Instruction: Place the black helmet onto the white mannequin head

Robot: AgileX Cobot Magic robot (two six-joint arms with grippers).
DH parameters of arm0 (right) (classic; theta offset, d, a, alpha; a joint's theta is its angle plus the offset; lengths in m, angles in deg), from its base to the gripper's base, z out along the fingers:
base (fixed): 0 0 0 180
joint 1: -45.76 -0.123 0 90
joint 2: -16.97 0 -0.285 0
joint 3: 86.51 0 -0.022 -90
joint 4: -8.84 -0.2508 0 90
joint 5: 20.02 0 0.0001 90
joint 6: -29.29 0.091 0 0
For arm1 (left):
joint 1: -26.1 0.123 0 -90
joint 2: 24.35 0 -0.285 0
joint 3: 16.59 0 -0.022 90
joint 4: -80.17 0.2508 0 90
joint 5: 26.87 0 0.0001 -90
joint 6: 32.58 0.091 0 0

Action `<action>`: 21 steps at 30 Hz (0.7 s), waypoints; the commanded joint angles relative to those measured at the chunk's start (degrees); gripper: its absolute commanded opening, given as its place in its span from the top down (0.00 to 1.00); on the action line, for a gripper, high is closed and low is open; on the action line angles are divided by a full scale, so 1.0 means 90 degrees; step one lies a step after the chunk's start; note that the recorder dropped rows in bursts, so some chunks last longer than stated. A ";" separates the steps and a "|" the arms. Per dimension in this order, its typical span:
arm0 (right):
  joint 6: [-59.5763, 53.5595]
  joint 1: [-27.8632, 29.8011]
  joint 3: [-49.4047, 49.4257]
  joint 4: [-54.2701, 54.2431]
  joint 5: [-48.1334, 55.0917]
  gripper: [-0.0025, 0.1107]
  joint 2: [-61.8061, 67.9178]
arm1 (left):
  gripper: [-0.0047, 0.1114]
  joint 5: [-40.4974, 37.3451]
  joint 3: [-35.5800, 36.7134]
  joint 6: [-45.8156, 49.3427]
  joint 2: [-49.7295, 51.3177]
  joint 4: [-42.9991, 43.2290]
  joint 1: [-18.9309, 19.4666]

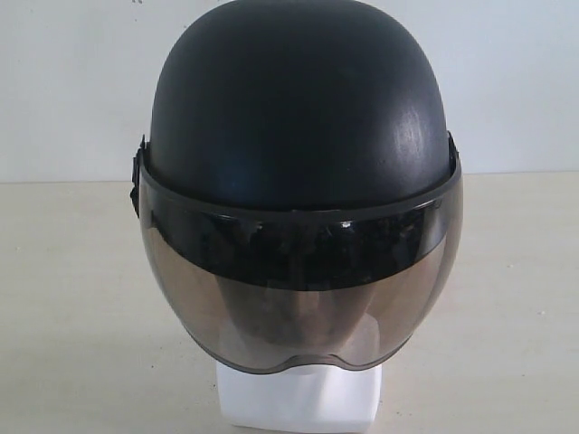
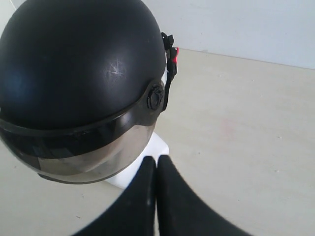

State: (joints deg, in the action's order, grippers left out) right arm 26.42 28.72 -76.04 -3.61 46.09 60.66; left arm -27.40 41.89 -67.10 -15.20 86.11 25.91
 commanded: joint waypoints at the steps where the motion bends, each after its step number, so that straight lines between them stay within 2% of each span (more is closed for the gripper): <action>1: -0.0025 -0.0008 0.0014 0.0012 -0.0053 0.98 -0.0025 | 0.92 -0.0678 0.0572 0.2676 -0.0027 -0.0558 -0.0040; 10: -0.0025 -0.0008 0.0014 -0.0020 -0.0053 0.98 -0.0025 | 0.92 -0.0715 0.1540 0.3359 -0.0151 -0.0446 -0.0040; 21: -0.0025 -0.0008 0.0014 -0.0020 -0.0053 0.98 -0.0025 | 0.92 -0.1161 0.1925 0.3216 -0.0151 -0.1133 -0.0028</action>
State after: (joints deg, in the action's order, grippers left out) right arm 26.42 28.72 -76.04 -3.72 46.09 60.66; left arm -37.20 57.84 -37.43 -16.38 77.30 25.91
